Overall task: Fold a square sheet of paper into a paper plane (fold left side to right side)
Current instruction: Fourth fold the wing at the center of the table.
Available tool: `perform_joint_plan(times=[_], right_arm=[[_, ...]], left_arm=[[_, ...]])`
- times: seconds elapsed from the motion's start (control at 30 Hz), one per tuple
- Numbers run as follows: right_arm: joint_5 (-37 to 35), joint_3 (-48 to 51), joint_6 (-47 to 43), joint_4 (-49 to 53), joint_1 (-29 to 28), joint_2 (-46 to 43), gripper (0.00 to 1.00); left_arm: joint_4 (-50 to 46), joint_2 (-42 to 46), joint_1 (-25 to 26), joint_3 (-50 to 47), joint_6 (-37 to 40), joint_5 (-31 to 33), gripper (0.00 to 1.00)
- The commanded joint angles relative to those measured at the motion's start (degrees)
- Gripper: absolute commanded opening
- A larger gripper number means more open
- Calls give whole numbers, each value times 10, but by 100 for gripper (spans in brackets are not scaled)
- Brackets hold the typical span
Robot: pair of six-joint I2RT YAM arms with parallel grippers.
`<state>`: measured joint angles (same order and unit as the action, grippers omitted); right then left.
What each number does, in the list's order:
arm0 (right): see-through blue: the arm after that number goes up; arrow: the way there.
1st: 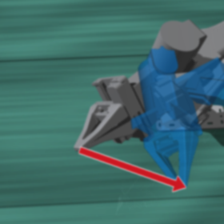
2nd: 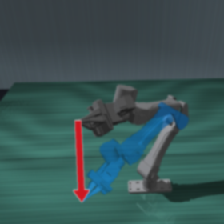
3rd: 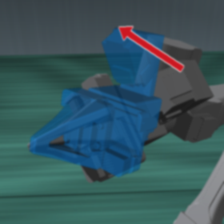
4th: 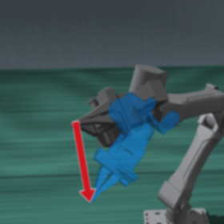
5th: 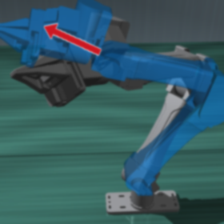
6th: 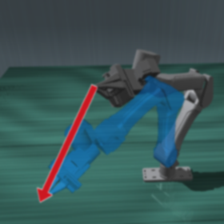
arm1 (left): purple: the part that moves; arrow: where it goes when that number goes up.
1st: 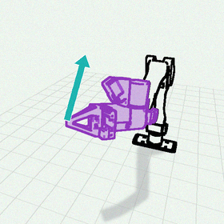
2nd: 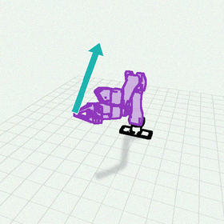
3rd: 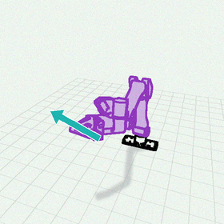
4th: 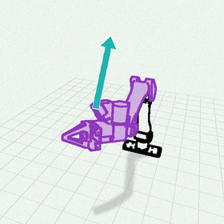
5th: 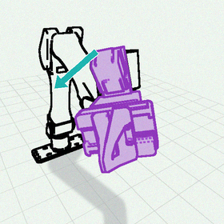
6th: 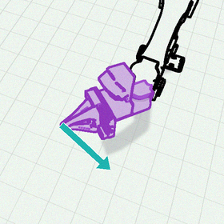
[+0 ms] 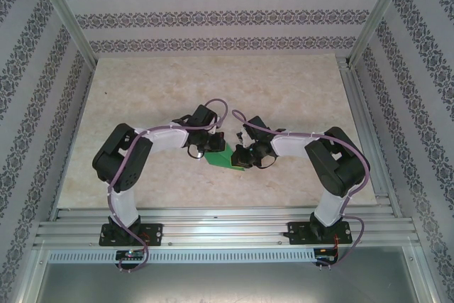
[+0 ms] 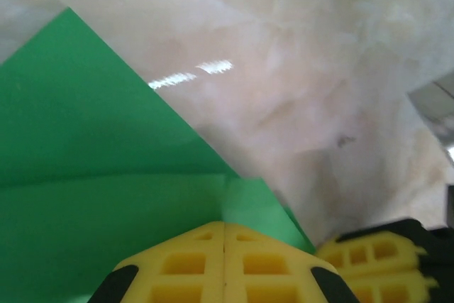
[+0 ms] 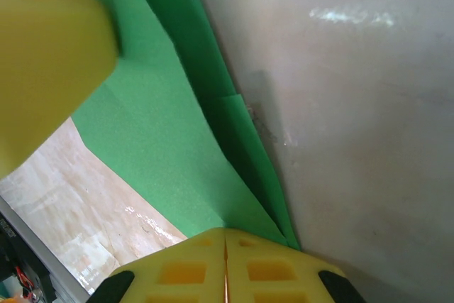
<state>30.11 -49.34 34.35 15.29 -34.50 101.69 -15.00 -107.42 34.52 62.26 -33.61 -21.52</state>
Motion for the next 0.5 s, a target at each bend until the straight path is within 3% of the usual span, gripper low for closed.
perform_joint_plan(times=[0.0,0.47], right_arm=[[-76,25,-15,76,-7,37,8],[-70,22,-15,71,-8,29,8]], left_arm=[[-6,-9,-2,33,11,33,4],[-13,-5,-35,-31,23,71,4]])
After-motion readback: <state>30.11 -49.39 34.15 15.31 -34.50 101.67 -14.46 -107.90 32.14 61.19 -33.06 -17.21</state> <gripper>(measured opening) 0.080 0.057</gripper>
